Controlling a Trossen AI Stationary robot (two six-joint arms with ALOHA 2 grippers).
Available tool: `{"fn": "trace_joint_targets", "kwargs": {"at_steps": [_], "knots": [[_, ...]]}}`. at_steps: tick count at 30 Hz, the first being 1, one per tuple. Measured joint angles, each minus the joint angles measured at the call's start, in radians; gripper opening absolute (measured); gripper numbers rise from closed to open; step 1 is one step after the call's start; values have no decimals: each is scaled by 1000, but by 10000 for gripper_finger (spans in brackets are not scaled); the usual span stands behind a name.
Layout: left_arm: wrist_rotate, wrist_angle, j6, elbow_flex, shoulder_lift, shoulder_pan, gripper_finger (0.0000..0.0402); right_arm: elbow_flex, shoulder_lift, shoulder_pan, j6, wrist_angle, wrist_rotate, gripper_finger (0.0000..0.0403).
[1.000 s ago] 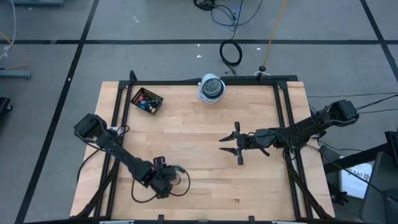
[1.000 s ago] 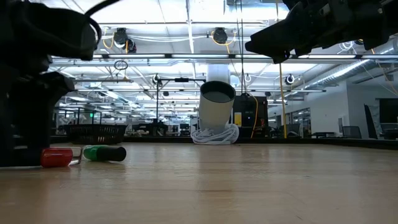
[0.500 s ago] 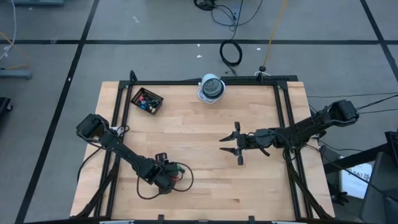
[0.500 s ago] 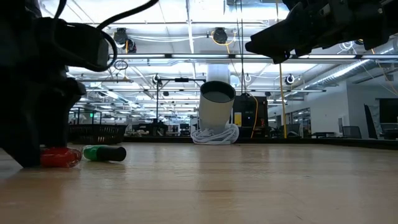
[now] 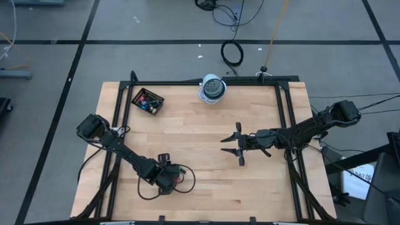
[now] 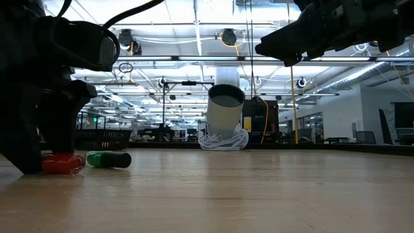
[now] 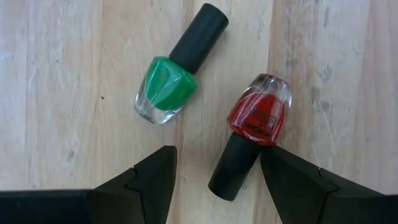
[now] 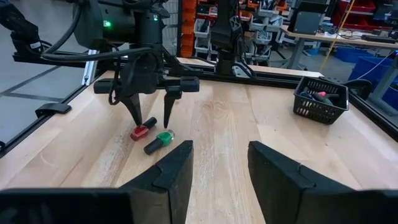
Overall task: Pick & Place Nail Polish
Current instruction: Put the red nail polish bottle into the black basket
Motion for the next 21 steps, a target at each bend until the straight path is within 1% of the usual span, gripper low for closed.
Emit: {"fn": "trace_joint_targets", "kwargs": {"at_steps": [6, 9, 12, 21], "knots": [[4, -18, -33, 0, 1, 0, 231, 0, 0, 0, 0, 0, 0, 146], [8, -31, -44, -1, 1, -1, 216, 0, 0, 0, 2, 0, 0, 146], [12, -31, -44, -1, 2, -1, 180, 0, 0, 0, 2, -4, 0, 146], [56, -27, -53, -1, 2, -2, 40, 0, 0, 0, 3, -7, 0, 146]]}}
